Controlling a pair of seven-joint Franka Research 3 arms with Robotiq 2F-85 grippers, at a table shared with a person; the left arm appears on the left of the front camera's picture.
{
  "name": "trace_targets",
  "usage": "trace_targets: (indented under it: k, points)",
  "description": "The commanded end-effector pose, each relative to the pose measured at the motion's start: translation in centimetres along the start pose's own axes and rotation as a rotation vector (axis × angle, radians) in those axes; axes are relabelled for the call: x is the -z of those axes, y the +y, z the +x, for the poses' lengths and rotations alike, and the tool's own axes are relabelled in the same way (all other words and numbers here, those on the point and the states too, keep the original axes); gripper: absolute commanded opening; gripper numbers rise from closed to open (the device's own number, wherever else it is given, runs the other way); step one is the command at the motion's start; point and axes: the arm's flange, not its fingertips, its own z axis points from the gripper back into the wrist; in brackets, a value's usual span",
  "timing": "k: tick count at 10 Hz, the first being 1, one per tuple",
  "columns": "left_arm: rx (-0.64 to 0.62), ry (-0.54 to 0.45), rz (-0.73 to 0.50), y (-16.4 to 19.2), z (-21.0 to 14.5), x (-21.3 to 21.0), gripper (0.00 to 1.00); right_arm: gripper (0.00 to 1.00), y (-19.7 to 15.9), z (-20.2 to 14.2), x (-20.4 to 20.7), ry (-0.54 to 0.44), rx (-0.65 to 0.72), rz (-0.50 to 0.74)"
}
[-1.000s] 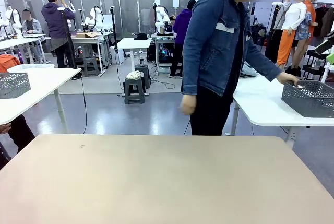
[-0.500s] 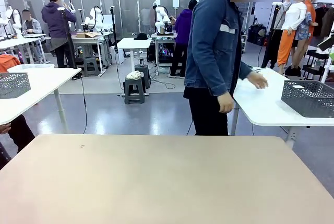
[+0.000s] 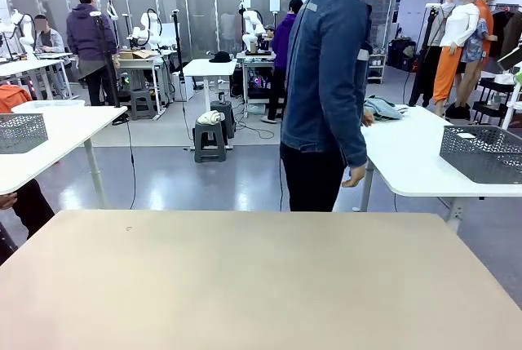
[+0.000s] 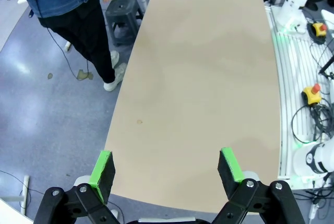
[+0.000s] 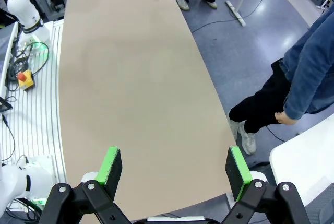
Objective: Fold the towels and place them in the basket.
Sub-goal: When a person lays out a Towel with hook on the table, fold it in half twice.
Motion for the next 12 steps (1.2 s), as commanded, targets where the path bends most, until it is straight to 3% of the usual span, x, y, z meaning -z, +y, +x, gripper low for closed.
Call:
trace_targets:
  k: [1,12]
  points:
    - [-0.019,0.003,0.010,0.07,0.72,-0.49,1.00,1.00,-0.27,0.58,0.04,-0.008,0.011,-0.007]
    - [-0.002,0.000,0.000,0.00,0.02,0.00,1.00,1.00,-0.03,0.08,-0.05,0.001,-0.002,-0.001]
